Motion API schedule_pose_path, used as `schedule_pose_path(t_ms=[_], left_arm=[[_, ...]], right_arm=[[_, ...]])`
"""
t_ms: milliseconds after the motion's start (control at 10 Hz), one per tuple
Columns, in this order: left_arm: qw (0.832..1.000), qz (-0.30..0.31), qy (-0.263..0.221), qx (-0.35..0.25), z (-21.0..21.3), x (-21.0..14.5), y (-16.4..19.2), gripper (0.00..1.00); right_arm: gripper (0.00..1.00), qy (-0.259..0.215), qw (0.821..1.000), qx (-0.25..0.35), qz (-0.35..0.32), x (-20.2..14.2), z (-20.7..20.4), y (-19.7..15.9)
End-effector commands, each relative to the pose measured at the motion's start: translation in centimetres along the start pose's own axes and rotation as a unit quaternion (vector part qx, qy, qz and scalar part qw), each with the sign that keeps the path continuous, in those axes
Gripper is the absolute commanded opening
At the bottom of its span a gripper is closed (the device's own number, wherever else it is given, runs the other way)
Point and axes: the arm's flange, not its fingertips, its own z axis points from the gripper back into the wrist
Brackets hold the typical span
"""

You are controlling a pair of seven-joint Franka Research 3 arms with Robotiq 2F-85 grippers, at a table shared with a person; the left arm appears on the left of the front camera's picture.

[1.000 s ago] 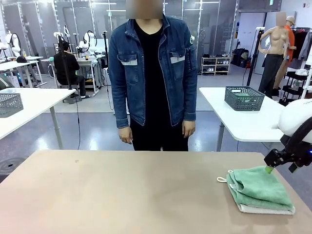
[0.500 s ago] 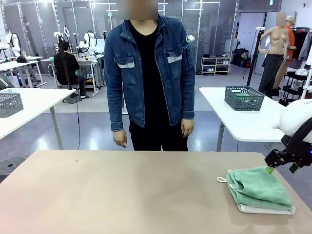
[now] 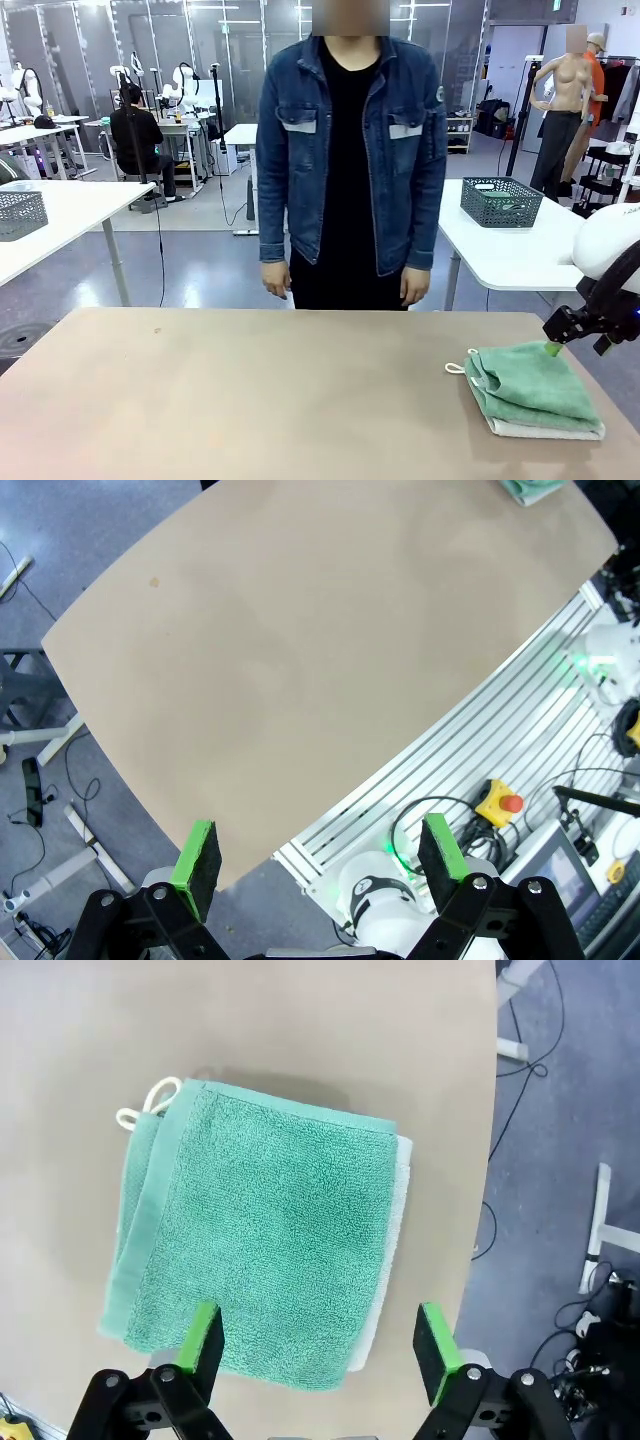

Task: Fold the towels and place them in the basket.
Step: Stack the folded Towel with hook on the right side of the table.

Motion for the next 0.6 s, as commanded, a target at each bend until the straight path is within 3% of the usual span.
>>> schedule_pose_path(t_ms=[0,100,300,500], left_arm=[[1.0,-0.006,-0.008,0.004,-0.2,0.0,0.1,1.0],[1.0,-0.006,-0.008,0.004,-0.2,0.0,0.1,1.0],[1.0,-0.01,-0.004,-0.001,1.8,1.2,0.1,1.0],[0.999,0.001,0.0,-0.041,5.0,1.6,1.0,1.0]], right_arm=[[0.95,0.003,1.0,-0.001,0.003,-0.1,0.0,-0.2],[0.95,0.0,1.0,0.0,0.0,0.0,0.0,0.0],[0.95,0.002,0.998,0.005,0.07,0.1,8.2,0.7],[0.95,-0.032,0.991,0.012,0.126,-0.3,17.3,1.6]])
